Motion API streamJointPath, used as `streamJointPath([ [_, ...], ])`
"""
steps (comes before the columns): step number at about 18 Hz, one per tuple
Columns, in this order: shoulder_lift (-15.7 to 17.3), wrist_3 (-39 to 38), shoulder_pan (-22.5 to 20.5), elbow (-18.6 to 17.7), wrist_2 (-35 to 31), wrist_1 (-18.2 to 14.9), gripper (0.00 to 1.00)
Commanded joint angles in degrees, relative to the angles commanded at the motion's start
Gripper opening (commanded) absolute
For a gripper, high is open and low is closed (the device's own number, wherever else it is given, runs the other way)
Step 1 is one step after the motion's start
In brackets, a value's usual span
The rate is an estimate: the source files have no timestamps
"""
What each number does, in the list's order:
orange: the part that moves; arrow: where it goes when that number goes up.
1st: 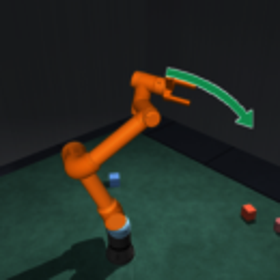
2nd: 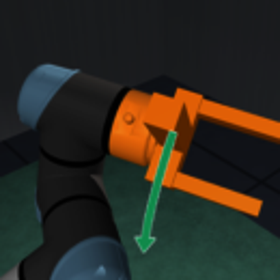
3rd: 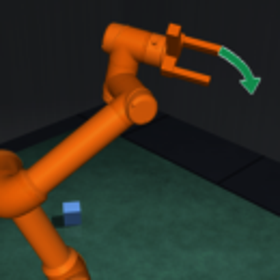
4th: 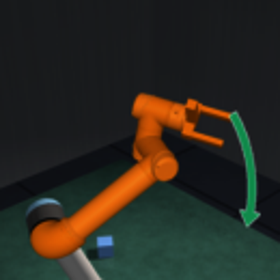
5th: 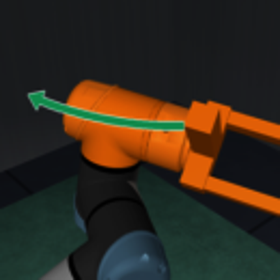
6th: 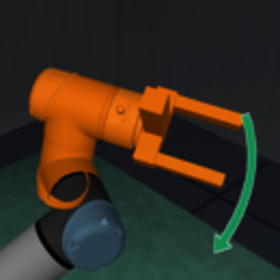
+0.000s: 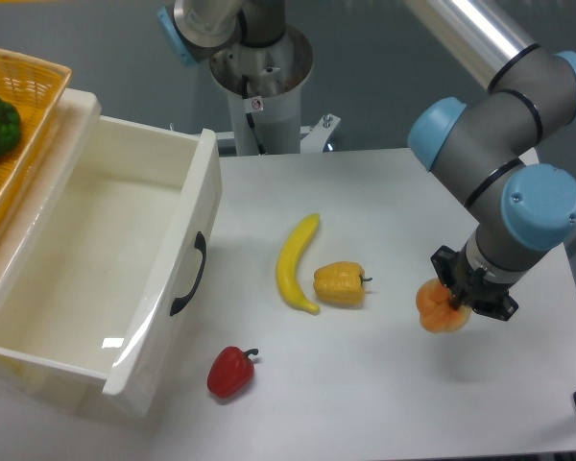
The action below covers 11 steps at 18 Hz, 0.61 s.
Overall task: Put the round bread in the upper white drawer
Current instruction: 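Lift the orange round bread held in the gripper off the table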
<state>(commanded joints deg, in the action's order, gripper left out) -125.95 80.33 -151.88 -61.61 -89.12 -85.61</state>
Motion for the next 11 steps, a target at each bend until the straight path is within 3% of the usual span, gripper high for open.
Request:
streamJointPath([
  [11, 0.9, -2.3, 0.0, -0.3, 4.6, 0.0, 0.0],
])
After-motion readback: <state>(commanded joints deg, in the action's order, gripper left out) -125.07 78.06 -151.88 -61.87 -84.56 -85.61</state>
